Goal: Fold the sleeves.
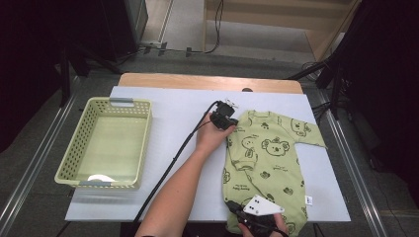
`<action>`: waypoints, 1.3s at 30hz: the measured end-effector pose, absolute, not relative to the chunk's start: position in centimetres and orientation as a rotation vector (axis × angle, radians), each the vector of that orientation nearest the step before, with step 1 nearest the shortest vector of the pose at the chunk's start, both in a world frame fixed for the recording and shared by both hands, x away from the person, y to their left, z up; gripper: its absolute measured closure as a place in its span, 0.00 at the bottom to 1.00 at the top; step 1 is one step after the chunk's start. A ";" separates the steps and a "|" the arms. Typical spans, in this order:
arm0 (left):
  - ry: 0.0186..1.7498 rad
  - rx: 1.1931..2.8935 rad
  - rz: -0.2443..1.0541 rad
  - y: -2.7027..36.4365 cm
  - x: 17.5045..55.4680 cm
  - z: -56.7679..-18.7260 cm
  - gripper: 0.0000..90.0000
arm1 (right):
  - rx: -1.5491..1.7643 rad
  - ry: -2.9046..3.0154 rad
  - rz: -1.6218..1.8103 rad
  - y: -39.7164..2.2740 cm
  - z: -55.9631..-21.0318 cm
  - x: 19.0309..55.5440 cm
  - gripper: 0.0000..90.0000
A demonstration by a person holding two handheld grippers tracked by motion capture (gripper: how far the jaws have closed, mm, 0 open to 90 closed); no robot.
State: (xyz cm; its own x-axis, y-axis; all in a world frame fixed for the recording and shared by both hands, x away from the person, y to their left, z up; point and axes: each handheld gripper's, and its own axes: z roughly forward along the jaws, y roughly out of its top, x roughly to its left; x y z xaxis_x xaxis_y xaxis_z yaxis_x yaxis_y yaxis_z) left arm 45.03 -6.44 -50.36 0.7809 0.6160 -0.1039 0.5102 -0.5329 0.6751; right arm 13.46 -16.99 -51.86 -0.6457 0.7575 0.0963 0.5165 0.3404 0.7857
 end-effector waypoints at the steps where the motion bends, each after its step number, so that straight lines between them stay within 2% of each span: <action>1: 0.840 2.247 0.200 -6.3 45.1 -50.3 0.98 | 1.136 2.321 1.207 -16.8 -51.8 13.6 0.97; 14: 0.948 2.206 0.249 -1.4 46.4 -50.0 0.97 | 1.116 2.346 1.320 -14.0 -51.3 15.7 0.97; 27: 1.048 2.154 0.371 4.0 47.5 -49.7 0.97 | 1.070 2.406 1.315 -10.5 -51.6 18.4 0.96; 36: 1.096 2.121 0.388 5.0 48.8 -50.4 0.97 | 1.089 2.383 1.316 -8.2 -50.6 19.9 0.96; 38: 1.108 2.111 0.379 5.0 48.9 -50.4 0.97 | 1.108 2.393 1.319 -8.0 -50.9 20.2 0.95; 39: 1.115 2.109 0.376 5.1 49.0 -50.4 0.97 | 1.109 2.397 1.324 -8.0 -51.0 20.2 0.88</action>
